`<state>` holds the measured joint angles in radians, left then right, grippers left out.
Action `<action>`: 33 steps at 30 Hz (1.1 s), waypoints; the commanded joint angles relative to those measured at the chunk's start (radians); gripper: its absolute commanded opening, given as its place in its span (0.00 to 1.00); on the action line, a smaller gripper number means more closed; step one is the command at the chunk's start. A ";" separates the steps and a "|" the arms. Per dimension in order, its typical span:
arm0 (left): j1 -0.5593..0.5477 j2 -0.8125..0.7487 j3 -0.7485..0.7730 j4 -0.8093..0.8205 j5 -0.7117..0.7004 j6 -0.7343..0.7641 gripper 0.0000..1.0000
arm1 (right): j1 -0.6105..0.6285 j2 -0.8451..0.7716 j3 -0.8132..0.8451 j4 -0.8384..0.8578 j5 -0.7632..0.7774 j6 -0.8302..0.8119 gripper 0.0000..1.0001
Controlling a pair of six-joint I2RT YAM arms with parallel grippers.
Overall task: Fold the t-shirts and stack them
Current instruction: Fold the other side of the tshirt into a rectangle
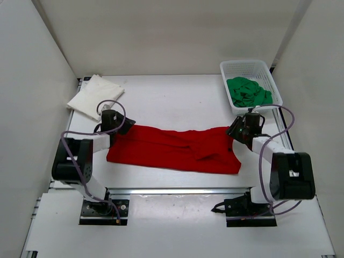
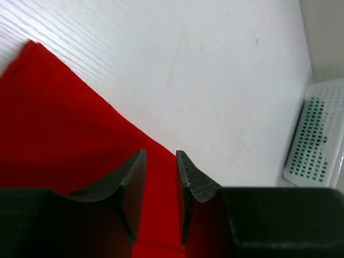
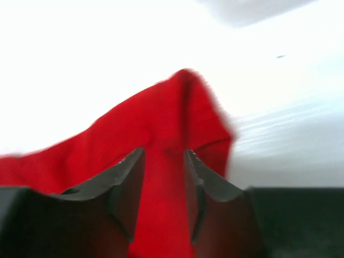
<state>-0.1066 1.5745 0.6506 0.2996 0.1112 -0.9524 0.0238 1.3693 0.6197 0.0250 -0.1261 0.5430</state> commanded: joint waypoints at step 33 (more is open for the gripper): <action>0.229 0.056 -0.089 -0.010 0.052 -0.025 0.39 | -0.134 0.220 0.089 0.222 -0.058 0.018 0.00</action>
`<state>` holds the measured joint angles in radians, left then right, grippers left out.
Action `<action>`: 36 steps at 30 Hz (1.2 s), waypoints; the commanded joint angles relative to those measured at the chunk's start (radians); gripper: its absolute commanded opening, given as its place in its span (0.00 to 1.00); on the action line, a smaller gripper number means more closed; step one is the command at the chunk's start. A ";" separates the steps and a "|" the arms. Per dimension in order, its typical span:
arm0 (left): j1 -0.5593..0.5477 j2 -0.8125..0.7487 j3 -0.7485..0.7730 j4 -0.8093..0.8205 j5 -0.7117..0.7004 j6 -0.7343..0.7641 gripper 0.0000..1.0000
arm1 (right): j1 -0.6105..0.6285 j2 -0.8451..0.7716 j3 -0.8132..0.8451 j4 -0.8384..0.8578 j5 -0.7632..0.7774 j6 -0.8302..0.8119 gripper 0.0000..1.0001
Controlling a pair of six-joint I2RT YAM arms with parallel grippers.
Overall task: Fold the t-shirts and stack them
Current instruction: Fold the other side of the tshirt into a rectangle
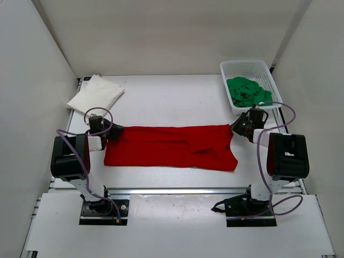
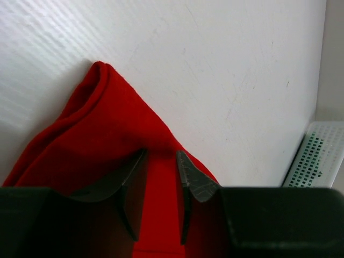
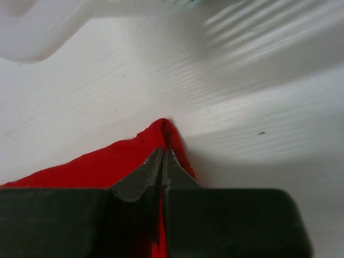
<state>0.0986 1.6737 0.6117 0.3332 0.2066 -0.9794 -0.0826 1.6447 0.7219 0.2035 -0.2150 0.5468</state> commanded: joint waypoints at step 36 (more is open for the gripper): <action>-0.902 -0.080 -0.006 0.078 -0.099 0.007 0.49 | 0.575 -0.511 -0.256 -0.453 0.126 -0.061 0.01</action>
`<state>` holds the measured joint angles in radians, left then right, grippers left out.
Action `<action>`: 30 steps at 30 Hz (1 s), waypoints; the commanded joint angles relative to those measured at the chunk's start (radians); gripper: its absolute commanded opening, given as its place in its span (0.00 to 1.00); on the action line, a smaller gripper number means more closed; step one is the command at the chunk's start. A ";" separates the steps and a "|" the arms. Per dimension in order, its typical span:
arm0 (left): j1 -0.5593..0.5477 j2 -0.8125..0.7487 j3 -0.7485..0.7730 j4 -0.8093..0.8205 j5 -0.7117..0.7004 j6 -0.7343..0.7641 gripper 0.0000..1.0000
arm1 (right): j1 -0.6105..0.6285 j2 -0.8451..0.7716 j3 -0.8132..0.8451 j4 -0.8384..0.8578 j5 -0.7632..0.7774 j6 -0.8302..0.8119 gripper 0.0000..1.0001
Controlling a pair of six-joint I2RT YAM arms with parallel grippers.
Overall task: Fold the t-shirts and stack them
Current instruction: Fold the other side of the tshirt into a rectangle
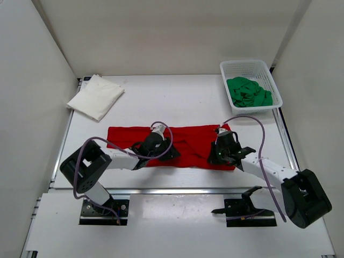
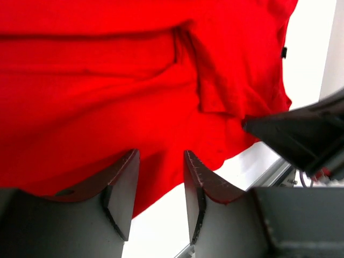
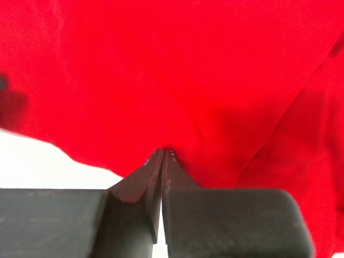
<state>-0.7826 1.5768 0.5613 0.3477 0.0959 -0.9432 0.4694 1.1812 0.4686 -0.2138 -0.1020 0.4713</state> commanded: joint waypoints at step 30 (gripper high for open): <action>-0.099 0.219 0.198 0.073 -0.094 -0.186 0.38 | -0.160 -0.095 0.036 0.123 -0.027 -0.006 0.05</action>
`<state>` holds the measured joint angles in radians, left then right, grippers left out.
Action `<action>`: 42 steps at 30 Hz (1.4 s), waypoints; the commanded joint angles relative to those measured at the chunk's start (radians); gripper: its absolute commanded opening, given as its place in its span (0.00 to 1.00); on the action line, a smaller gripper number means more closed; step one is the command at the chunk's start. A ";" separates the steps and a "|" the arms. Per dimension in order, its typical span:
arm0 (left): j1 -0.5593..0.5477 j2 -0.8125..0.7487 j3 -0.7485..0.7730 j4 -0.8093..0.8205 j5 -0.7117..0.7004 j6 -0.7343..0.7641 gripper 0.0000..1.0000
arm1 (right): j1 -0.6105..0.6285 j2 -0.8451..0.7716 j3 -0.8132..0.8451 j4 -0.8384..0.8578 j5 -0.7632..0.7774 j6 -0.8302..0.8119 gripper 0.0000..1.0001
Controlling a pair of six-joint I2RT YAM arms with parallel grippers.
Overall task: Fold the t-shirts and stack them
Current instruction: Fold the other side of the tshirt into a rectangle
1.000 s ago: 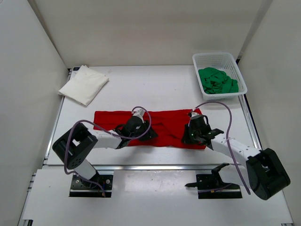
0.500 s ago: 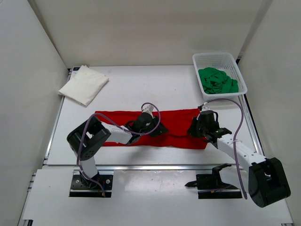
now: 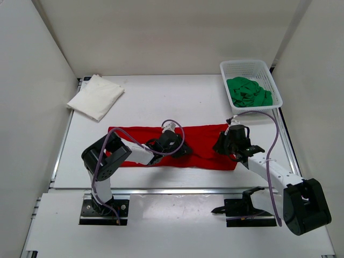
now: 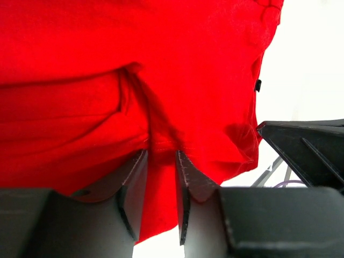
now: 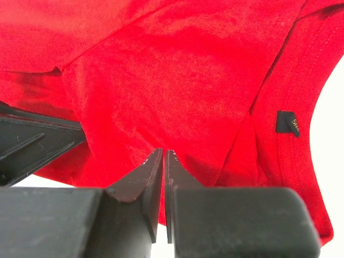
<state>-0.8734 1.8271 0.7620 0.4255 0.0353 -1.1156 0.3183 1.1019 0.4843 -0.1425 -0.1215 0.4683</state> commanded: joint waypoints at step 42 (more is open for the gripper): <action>0.074 -0.173 -0.193 0.047 0.075 -0.033 0.44 | 0.056 -0.034 -0.090 0.015 0.175 0.033 0.01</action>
<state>-0.8146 1.7054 0.5858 0.4637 0.0975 -1.1732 0.3393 1.1217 0.3813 -0.0853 -0.0319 0.4969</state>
